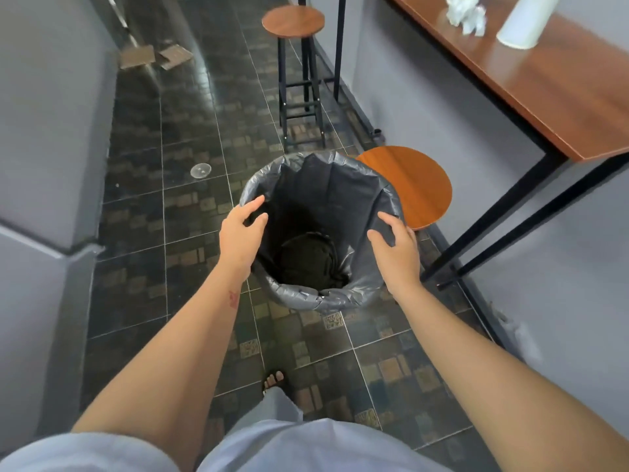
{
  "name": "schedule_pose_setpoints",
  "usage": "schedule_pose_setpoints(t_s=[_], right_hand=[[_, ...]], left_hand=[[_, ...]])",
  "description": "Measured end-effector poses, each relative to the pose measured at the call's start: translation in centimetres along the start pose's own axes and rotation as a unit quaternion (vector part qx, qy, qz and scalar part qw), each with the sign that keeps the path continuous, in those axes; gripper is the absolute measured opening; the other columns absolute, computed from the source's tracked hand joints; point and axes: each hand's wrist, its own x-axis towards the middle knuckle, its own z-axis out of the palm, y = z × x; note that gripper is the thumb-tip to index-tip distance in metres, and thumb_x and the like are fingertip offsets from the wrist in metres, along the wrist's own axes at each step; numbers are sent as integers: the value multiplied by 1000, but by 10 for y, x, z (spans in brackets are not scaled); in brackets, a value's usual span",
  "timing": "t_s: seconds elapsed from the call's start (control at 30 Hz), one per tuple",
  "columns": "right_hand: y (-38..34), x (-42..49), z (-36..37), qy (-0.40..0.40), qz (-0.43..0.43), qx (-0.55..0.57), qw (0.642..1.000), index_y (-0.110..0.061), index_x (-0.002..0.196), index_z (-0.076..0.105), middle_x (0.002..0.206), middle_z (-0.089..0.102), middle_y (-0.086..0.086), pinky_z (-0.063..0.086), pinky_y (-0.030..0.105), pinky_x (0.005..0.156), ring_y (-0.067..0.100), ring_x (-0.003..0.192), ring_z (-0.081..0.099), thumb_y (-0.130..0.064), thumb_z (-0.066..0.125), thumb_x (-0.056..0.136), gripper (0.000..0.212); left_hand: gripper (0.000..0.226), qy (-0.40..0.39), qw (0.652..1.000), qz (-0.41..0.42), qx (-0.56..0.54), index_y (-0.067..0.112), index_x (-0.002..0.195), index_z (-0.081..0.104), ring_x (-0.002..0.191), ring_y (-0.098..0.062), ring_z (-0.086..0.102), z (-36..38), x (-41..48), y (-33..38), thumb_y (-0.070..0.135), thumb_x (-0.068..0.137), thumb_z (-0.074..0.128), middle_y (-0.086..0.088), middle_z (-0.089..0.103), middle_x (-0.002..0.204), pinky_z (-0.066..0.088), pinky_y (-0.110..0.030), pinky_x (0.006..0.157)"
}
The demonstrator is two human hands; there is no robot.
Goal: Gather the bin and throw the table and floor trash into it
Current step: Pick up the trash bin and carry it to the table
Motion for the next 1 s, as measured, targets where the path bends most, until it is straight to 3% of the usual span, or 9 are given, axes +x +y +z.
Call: schedule_pose_setpoints(t_s=[0.07,0.23,0.37,0.67,1.0], right_hand=[[-18,17,30,6,1,8,1000,-43,130,52,150,37,-8,35,44,108,16,139,34,-36,57,92,40],[-59,59,82,32,-6,54,998,-44,131,51,146,41,-10,35,30,95,13,133,40,-36,57,91,41],[-83,97,99,50,-3,57,997,-45,134,49,149,39,-10,37,37,104,16,137,37,-37,57,92,43],[-125,215,106,120,-4,69,990,-43,140,43,153,37,-8,37,45,110,20,140,34,-37,56,95,47],[-154,308,95,190,4,52,980,-43,139,43,150,39,-8,39,32,98,18,136,39,-36,57,94,48]], left_hand=[[40,-4,1000,5,-2,32,133,65,129,-17,54,-18,34,4,14,97,61,4,59,136,43,-40,113],[45,-16,1000,23,-14,32,135,63,132,-14,50,-44,109,18,8,97,57,7,55,140,40,-38,115],[49,-51,998,34,-27,31,137,61,135,-15,49,-44,161,32,4,98,52,3,54,145,39,-39,116],[55,-89,991,60,-75,27,142,57,139,-15,46,13,284,85,-5,100,44,3,52,149,35,-38,119],[63,-164,978,36,-126,37,136,60,142,-16,42,82,392,138,-9,100,39,8,50,150,34,-42,119]])
